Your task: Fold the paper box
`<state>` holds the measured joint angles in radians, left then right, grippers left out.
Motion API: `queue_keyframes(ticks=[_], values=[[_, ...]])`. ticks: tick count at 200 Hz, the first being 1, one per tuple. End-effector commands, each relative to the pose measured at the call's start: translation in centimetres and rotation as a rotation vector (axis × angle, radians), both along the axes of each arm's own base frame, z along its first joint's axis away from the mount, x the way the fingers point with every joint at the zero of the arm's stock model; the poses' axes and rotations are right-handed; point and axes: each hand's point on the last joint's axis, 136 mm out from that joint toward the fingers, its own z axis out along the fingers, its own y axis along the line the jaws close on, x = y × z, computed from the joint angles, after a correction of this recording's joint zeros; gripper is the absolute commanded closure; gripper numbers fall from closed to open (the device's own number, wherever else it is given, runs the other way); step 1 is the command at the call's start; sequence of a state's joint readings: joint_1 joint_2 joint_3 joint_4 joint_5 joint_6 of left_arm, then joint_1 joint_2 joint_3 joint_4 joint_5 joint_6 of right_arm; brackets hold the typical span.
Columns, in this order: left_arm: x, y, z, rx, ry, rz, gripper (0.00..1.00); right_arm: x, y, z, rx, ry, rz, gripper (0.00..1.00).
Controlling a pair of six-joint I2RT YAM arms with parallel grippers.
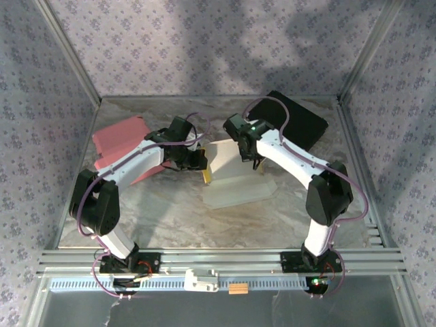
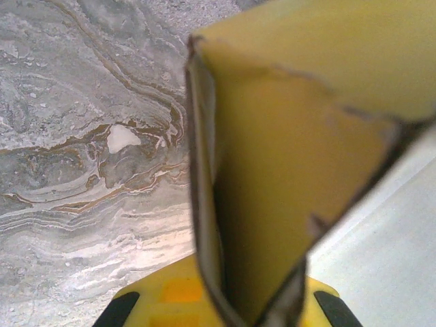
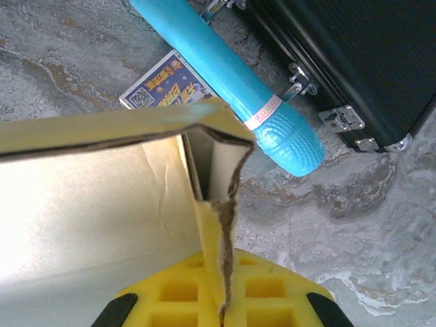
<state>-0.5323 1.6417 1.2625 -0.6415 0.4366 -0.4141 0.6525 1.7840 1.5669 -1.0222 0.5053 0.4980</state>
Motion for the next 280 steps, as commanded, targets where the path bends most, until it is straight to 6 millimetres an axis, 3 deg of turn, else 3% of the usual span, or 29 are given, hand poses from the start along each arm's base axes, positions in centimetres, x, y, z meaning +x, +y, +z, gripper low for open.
queue_keyframes(ticks=[1, 88, 121, 139, 208, 236, 280], values=[[0.5, -0.5, 2.0, -0.046, -0.032, 0.008, 1.00, -0.5, -0.6, 0.1, 0.021, 0.014, -0.001, 0.98], [0.4, -0.4, 2.2, -0.053, -0.034, 0.015, 1.00, -1.0, -1.3, -0.8, 0.040, 0.026, -0.017, 0.79], [0.4, -0.5, 2.2, -0.054, -0.036, 0.016, 1.00, -1.3, -1.3, -1.4, 0.028, 0.039, -0.027, 0.80], [0.5, -0.4, 2.2, -0.052, -0.034, 0.020, 1.00, -1.4, -1.4, -1.6, -0.001, 0.037, -0.034, 1.00], [0.4, 0.3, 1.7, -0.003, -0.025, 0.070, 1.00, -2.6, -3.3, -0.5, -0.271, -0.026, -0.173, 1.00], [0.4, 0.3, 1.7, -0.002, -0.022, 0.091, 1.00, -2.7, -3.1, 0.0, -0.355, -0.037, -0.188, 1.00], [0.4, 0.1, 1.7, -0.007, -0.020, 0.084, 1.00, -2.3, -0.6, -0.5, -0.128, -0.019, -0.134, 1.00]])
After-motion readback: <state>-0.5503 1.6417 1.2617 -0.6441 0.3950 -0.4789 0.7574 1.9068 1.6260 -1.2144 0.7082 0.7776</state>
